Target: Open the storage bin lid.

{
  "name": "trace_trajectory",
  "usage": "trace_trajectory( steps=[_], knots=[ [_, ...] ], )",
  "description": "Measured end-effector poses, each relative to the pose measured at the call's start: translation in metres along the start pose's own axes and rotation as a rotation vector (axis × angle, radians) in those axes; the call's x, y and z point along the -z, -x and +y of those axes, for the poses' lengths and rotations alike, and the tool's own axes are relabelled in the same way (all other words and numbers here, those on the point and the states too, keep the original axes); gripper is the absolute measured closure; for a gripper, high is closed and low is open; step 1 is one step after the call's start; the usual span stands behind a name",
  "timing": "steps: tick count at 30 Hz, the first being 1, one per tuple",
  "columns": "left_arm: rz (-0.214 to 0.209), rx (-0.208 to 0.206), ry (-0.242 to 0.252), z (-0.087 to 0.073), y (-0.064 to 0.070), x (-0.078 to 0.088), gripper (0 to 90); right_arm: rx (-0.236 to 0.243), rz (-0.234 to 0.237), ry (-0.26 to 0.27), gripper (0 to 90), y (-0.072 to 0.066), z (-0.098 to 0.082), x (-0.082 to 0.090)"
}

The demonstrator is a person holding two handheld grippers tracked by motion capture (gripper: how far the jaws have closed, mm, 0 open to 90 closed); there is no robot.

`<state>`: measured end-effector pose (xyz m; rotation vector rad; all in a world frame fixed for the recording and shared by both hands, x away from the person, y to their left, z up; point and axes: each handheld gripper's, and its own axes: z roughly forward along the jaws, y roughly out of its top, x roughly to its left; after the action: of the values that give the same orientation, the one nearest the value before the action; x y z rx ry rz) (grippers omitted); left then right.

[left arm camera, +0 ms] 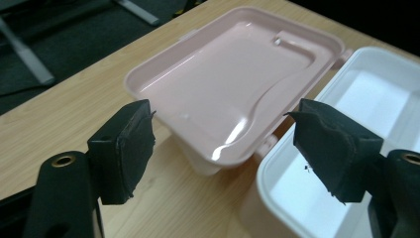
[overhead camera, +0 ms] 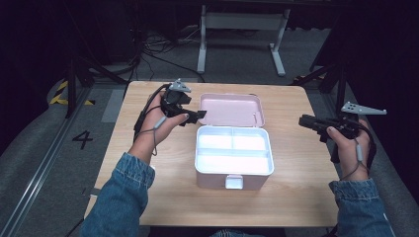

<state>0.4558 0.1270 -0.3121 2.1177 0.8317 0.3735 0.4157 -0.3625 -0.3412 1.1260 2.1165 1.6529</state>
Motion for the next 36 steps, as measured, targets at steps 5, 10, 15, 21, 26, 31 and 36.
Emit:
trace_trajectory(
  steps=[5, 10, 15, 21, 26, 31, 36],
  knots=[
    [0.005, 0.005, 0.001, -0.015, -0.001, 0.018, 24.4, 0.01, 0.001, -0.021, 64.9, 0.0, 0.0, -0.005],
    [0.01, 0.004, 0.003, -0.029, 0.002, 0.03, 24.1, 0.018, -0.018, -0.054, 60.8, 0.0, -0.003, -0.006],
    [0.033, -0.02, -0.018, -0.049, 0.008, 0.044, 24.0, 0.024, -0.041, -0.086, 58.5, -0.001, -0.007, -0.005],
    [0.07, 0.005, -0.031, -0.078, 0.01, 0.058, 23.9, 0.037, -0.066, -0.12, 55.9, 0.0, -0.017, -0.002],
    [0.121, 0.018, -0.07, -0.097, 0.006, 0.061, 23.8, 0.031, -0.084, -0.154, 55.0, 0.004, -0.027, -0.002],
    [0.127, 0.041, -0.097, -0.114, 0.0, 0.058, 24.0, 0.027, -0.096, -0.184, 54.1, 0.005, -0.035, -0.006],
    [0.114, 0.07, -0.119, -0.126, -0.004, 0.053, 23.9, 0.036, -0.111, -0.215, 53.0, 0.007, -0.042, -0.01]
  ],
)
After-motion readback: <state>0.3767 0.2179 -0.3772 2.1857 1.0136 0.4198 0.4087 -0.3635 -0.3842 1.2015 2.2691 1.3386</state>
